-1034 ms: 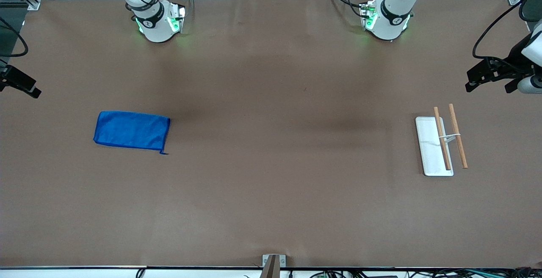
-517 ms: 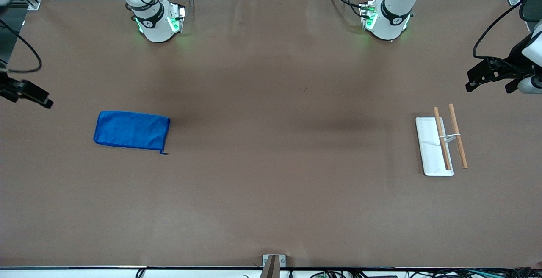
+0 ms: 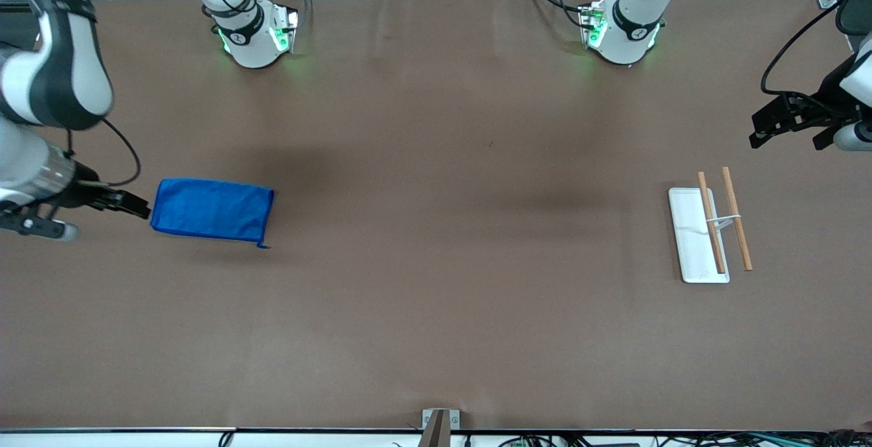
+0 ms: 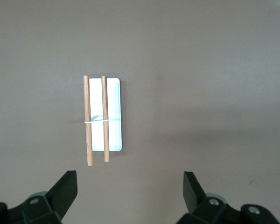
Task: Right arm passes towel to left arm to hang
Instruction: 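Reach the right gripper down to the blue towel's edge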
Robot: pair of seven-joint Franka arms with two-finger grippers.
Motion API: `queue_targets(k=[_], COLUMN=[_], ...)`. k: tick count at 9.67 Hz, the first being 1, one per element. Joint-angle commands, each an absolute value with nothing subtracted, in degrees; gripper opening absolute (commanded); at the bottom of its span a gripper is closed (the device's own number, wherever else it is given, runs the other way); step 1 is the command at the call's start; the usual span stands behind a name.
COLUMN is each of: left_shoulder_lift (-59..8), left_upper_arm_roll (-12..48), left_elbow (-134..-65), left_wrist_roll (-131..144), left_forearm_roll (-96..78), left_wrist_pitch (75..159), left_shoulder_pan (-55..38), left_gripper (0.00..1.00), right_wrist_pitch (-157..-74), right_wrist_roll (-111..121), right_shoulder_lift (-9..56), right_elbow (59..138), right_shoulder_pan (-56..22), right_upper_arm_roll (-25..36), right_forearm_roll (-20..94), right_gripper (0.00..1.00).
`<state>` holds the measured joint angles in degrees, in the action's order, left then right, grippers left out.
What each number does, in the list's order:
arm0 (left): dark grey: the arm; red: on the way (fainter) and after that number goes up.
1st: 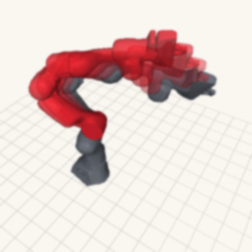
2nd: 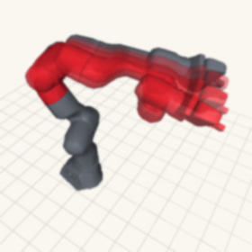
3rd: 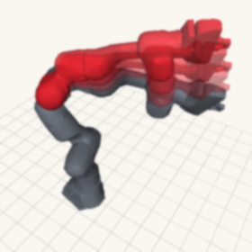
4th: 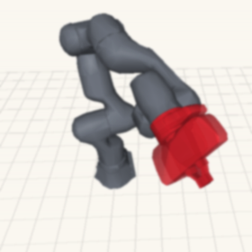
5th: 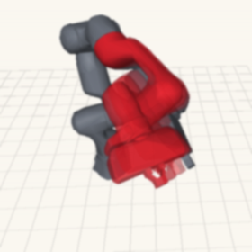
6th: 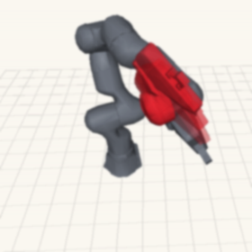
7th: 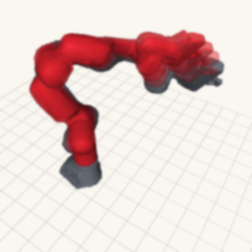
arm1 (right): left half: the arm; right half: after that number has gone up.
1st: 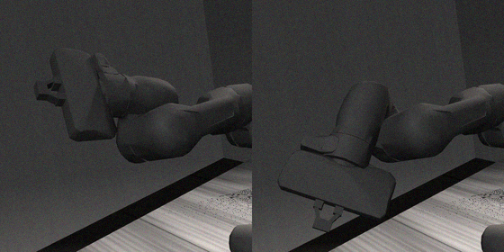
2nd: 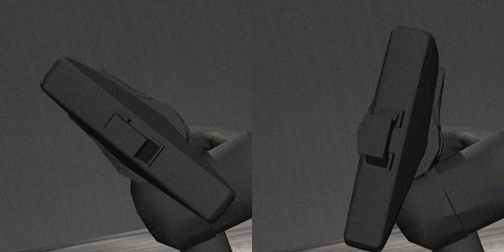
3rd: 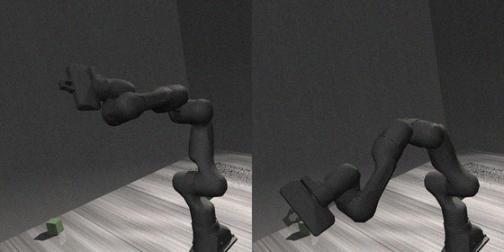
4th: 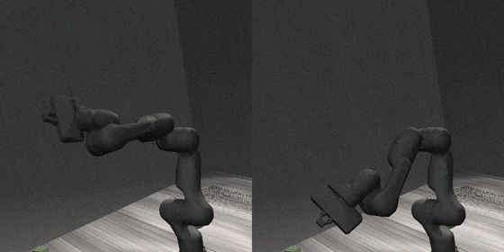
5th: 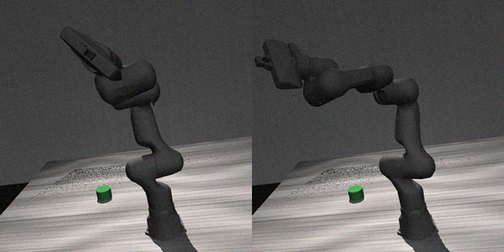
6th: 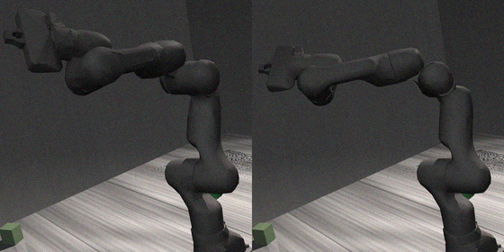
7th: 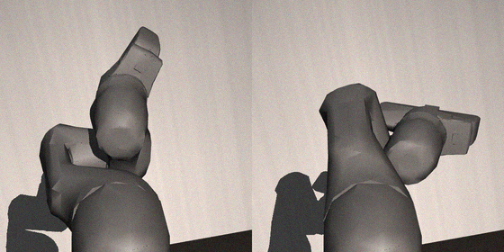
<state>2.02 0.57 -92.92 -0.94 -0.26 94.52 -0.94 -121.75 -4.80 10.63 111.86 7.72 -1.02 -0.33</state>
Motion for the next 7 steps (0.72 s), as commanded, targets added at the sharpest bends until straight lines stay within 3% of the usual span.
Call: queue_targets(k=[1, 4, 7], left_shoulder_lift=[1.23, 1.14, 1.14], left_upper_arm_roll=[0.79, 0.7, 0.79], left_elbow=[-93.78, -93.78, -93.87], left_wrist_roll=[-1.67, -1.67, -1.67], left_forearm_roll=[-0.62, -0.62, -0.62], left_wrist_pitch=[94.66, 94.66, 94.48], left_shoulder_pan=[-0.44, -0.26, -0.44], left_gripper=[1.0, 1.0, 1.0], right_wrist_pitch=[-131.87, -147.71, -148.71], right_wrist_roll=[-1.78, 2.29, 2.2], right_shoulder_lift=[14.48, 19.58, 22.32], right_elbow=[118.53, 126.63, 127.7], right_shoulder_pan=[7.82, 8.44, 8.79], right_upper_arm_roll=[-1.23, -1.23, -1.23], right_forearm_roll=[-0.53, -0.53, -0.53], right_gripper=[1.0, 1.0, 1.0])
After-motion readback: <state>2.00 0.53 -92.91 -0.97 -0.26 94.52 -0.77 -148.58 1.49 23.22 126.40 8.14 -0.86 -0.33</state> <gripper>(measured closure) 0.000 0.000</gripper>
